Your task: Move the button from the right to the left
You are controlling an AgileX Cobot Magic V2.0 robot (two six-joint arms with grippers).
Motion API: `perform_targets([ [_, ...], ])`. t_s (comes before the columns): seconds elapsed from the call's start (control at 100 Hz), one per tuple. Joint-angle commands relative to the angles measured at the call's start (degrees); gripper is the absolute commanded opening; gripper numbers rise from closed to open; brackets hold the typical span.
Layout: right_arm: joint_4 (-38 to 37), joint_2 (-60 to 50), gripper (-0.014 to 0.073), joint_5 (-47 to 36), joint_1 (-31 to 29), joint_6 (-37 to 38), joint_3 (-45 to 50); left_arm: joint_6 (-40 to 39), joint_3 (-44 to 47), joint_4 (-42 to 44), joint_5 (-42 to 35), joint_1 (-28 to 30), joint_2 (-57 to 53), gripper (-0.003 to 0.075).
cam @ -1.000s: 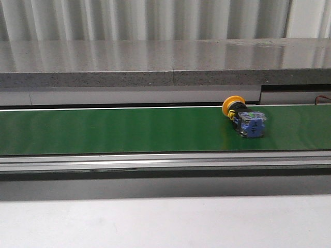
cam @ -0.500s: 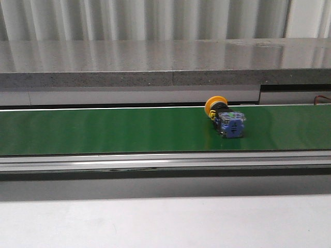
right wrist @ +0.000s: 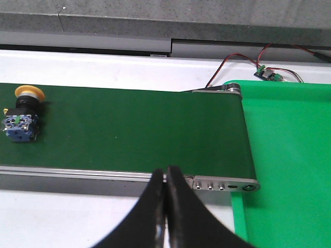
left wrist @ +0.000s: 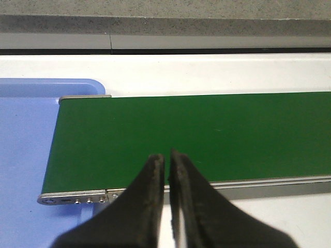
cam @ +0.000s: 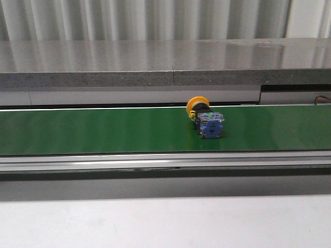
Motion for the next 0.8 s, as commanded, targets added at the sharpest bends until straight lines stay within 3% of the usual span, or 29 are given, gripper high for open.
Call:
perform_targets([
  [0.0, 0.48, 0.25, -0.0066, -3.64, 0.05, -0.39, -1.44, -0.66, -2.08, -0.93, -3.59, -0.56, 0.63, 0.0225],
  [0.14, 0.48, 0.25, -0.0066, -3.64, 0.05, -0.39, -1.44, -0.85, -2.08, -1.65, -3.87, -0.56, 0.63, 0.0574],
  [0.21, 0.48, 0.25, -0.0066, -3.64, 0.05, -0.39, -1.44, -0.85, -2.08, -2.68, -4.01, -0.56, 0.63, 0.0657],
  [0.49, 0.48, 0.25, -0.0066, -3.64, 0.05, -0.39, -1.44, -0.85, -2.08, -4.69, -3.79, -0.56, 2.07, 0.0658],
  [0.79, 0.48, 0.25, -0.0066, -3.64, 0.05, -0.39, -1.44, -0.75, -4.03, -9.45, -5.94, -0.56, 13.83, 0.0658],
])
